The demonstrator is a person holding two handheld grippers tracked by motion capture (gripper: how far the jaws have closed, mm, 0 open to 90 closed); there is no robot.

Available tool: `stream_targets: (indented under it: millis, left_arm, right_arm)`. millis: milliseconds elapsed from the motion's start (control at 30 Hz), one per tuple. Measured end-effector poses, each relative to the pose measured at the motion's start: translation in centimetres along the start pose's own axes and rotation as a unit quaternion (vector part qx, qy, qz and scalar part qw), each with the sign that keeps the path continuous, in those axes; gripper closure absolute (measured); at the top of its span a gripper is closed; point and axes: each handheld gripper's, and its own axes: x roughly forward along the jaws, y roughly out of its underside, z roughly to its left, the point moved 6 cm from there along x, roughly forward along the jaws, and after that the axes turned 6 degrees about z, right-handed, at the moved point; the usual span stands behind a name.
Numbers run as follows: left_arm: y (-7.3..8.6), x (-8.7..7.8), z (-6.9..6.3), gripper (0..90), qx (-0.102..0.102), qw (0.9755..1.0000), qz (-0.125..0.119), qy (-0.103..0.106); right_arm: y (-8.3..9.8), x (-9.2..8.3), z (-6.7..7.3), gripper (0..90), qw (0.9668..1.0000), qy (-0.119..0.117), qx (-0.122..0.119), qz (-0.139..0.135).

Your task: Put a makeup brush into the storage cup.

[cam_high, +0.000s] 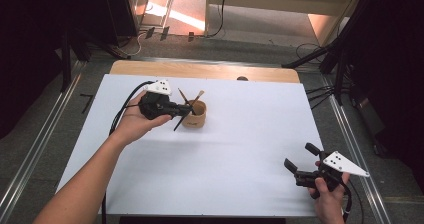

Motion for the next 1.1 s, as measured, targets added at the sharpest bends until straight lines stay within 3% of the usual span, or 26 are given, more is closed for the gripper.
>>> stream_targets:
  millis: [367, 1100]
  left_arm:
    - [-0.8, 0.2, 0.0, 84.7, -0.014, 0.9992, -0.037, -0.004]
    - [-2.1, 0.6, 0.3, 84.7, -0.042, 0.9943, -0.096, -0.018]
  right_arm:
    - [0.0, 0.0, 0.0, 0.0, 1.0, 0.001, 0.0, 0.0]
    - [0.0, 0.0, 0.0, 0.0, 1.0, 0.001, -0.001, 0.0]
